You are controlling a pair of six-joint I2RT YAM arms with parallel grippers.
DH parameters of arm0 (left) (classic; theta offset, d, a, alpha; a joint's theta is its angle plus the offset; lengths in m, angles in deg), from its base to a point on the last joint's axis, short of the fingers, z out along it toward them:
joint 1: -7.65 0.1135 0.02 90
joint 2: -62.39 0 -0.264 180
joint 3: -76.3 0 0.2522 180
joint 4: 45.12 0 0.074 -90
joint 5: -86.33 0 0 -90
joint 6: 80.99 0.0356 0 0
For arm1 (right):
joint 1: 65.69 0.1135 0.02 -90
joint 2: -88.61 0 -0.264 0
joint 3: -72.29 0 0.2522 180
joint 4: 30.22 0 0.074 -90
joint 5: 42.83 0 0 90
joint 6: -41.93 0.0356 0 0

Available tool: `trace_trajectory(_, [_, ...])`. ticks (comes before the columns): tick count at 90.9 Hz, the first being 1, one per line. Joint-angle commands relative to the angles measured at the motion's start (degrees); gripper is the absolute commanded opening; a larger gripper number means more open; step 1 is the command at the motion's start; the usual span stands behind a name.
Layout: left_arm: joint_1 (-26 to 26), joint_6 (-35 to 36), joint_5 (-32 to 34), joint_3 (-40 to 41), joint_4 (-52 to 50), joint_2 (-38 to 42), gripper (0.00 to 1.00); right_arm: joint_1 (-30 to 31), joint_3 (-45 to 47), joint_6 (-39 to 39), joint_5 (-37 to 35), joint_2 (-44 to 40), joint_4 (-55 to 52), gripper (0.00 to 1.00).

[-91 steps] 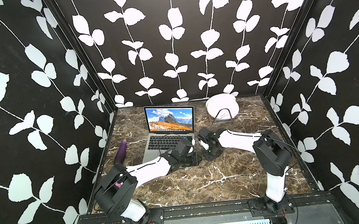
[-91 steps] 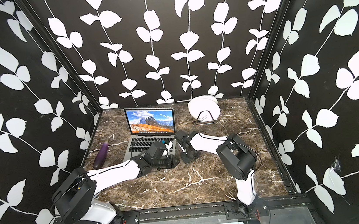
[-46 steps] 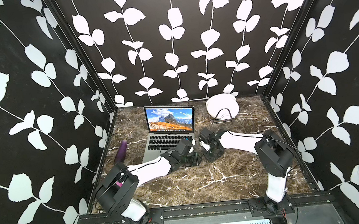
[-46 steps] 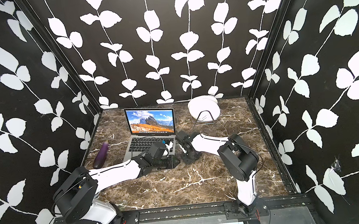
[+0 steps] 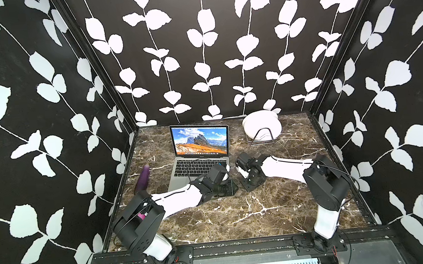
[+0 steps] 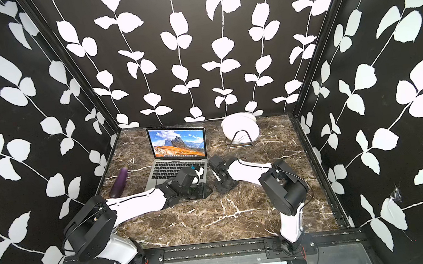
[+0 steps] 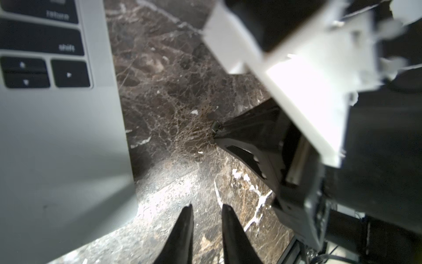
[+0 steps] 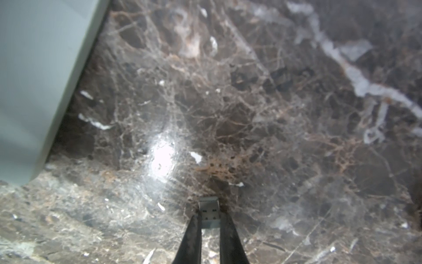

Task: Insert the wireless mouse receiver into the laptop
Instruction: Pick up the USB plug at the center of the board, then adjust the USB plug.

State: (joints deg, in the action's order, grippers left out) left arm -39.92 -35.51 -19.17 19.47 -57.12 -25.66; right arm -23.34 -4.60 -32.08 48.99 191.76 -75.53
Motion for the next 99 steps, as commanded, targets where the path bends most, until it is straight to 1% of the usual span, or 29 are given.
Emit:
trace_trajectory(1, [1.28, -2.92, -1.37, 1.88, 2.30, -1.04, 0.33, 0.44, 4.92, -0.97, 0.33, -5.70, 5.84, 0.00])
trace_trajectory(12, [2.50, -7.40, -6.71, 4.11, 11.01, -2.17, 0.33, 0.37, 9.00, -1.21, 4.73, -13.40, 9.68, 0.00])
trace_trajectory(18, [2.69, -9.82, -8.42, 5.24, 15.70, -2.13, 0.34, 0.39, 9.74, -1.22, 6.05, -15.78, 10.31, 0.00])
trace_trajectory(24, [2.92, -12.15, -9.53, 6.38, 20.61, -1.88, 0.36, 0.49, 9.66, -1.29, 7.49, -17.03, 10.20, 0.00])
trace_trajectory(34, [3.25, -14.82, -10.00, 8.01, 25.14, -1.39, 0.36, 0.87, 9.35, -1.23, 8.93, -18.14, 10.17, 0.00])
trace_trajectory(48, [4.37, -19.22, -12.76, 9.42, 32.92, -2.78, 0.36, 1.87, 8.18, -1.45, 8.96, -17.68, 10.28, 0.00])
trace_trajectory(63, [6.31, -21.98, -13.35, 11.43, 36.33, -4.04, 0.35, 2.50, 7.85, -1.57, 7.78, -17.75, 10.34, 0.00])
trace_trajectory(77, [6.35, -23.33, -13.88, 11.52, 38.52, -5.00, 0.34, 2.96, 7.34, -1.68, 9.74, -17.41, 10.55, 0.00])
trace_trajectory(99, [6.39, -24.56, -14.95, 11.25, 40.48, -6.03, 0.29, 4.09, 4.94, -1.86, 10.16, -15.05, 10.73, 0.00])
